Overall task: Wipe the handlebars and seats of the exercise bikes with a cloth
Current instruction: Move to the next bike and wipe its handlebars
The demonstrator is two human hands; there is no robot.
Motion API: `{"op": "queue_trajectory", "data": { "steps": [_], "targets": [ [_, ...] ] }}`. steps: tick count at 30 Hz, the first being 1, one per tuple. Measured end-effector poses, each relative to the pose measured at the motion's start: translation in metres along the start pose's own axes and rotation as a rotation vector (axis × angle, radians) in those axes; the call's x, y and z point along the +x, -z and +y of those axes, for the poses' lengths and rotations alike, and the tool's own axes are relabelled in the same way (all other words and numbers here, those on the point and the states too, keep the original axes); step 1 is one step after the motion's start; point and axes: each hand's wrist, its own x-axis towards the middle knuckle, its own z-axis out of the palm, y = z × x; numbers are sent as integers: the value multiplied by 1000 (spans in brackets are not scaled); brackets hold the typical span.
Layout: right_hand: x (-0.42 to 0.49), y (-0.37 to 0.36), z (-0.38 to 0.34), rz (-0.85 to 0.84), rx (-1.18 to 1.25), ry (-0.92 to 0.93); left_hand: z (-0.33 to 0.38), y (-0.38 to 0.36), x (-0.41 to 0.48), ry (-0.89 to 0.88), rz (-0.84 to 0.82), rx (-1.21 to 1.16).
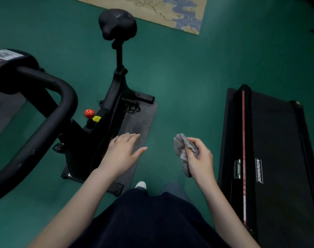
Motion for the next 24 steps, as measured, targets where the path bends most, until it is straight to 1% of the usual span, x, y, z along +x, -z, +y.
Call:
{"op": "queue_trajectory", "data": {
  "steps": [6, 10, 14, 18, 21, 24],
  "targets": [
    [74, -15, -9, -181, -22, 69, -13, -1, 20, 198, 15, -92],
    [129, -20, -21, -349, -35, 165, -12, -3, 37, 406, 103, -164],
    [188, -10, -36, -522, -58, 283, 11, -6, 63, 602, 177, -281],
    [245, -5, -48, -626, -69, 320, 41, -5, 87, 696, 265, -341],
    [275, -16, -56, -690, -75, 349, 55, -5, 87, 789, 335, -366],
    [287, -41, -71, -786, -58, 394, 56, -8, 74, 917, 369, -404]
  ]
}}
